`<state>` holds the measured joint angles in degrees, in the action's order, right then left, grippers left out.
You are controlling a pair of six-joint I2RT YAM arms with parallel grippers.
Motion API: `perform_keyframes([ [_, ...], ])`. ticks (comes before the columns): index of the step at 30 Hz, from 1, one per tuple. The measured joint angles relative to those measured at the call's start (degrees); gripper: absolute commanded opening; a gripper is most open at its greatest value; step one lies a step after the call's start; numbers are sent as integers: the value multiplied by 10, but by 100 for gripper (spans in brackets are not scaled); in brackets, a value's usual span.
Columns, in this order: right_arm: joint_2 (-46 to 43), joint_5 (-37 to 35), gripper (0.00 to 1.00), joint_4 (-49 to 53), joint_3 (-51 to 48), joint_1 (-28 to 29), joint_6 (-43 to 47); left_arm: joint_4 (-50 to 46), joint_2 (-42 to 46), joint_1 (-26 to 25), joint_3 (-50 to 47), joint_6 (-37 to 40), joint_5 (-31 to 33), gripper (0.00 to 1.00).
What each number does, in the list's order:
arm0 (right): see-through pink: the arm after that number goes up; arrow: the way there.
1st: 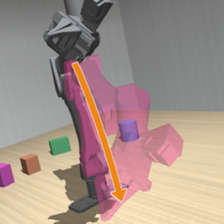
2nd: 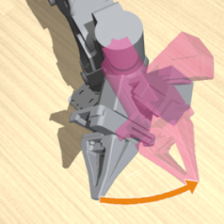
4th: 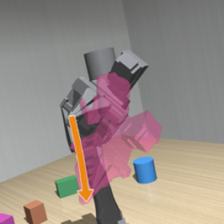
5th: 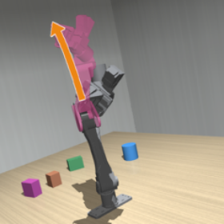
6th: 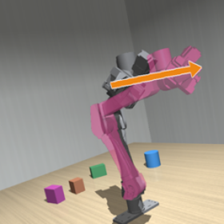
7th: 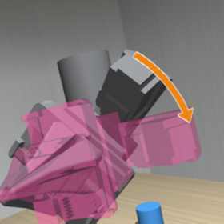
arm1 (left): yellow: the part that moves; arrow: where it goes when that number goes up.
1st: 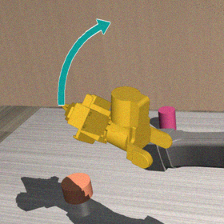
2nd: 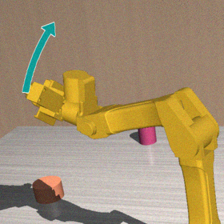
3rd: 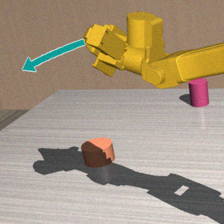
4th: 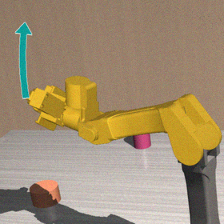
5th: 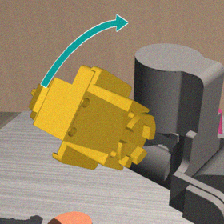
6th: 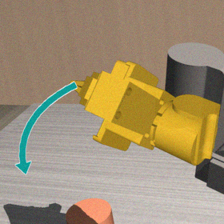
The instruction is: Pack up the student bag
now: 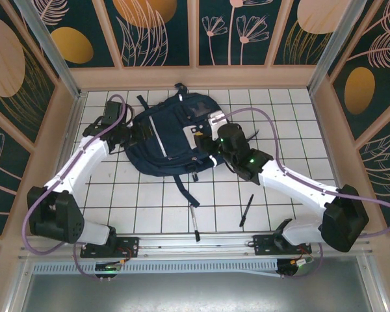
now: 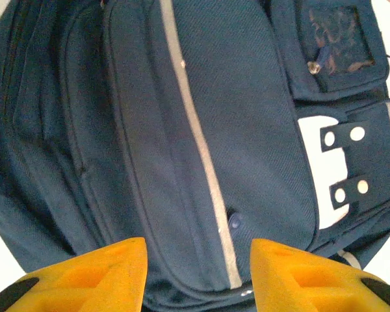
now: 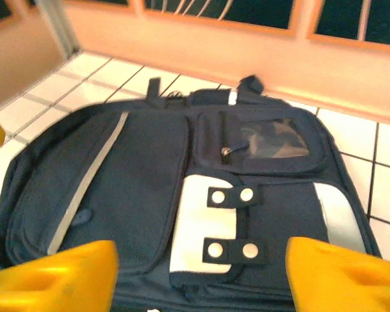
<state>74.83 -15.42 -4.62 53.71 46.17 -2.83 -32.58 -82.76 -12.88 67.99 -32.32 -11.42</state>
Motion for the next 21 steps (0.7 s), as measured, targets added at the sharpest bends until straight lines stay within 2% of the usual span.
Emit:
perform_keyframes([
  [3, 0, -8, 99, -5, -1, -5, -10, -3, -40, 0, 20, 7, 10, 49],
  [4, 1, 8, 99, -4, 0, -10, -12, -2, -55, 0, 21, 7, 14, 50],
  [8, 43, 107, 84, 29, 31, -31, -26, -9, -103, 0, 21, 6, 30, 52],
  [11, 86, 174, 80, 52, 49, -33, -37, -10, -124, 0, 21, -2, 37, 53],
  [15, 125, 234, 79, 77, 49, -29, -49, 2, -128, 0, 21, -20, 37, 50],
  [21, 160, 245, 76, 90, 57, -2, -62, 45, -163, 0, 24, -49, 19, 42],
])
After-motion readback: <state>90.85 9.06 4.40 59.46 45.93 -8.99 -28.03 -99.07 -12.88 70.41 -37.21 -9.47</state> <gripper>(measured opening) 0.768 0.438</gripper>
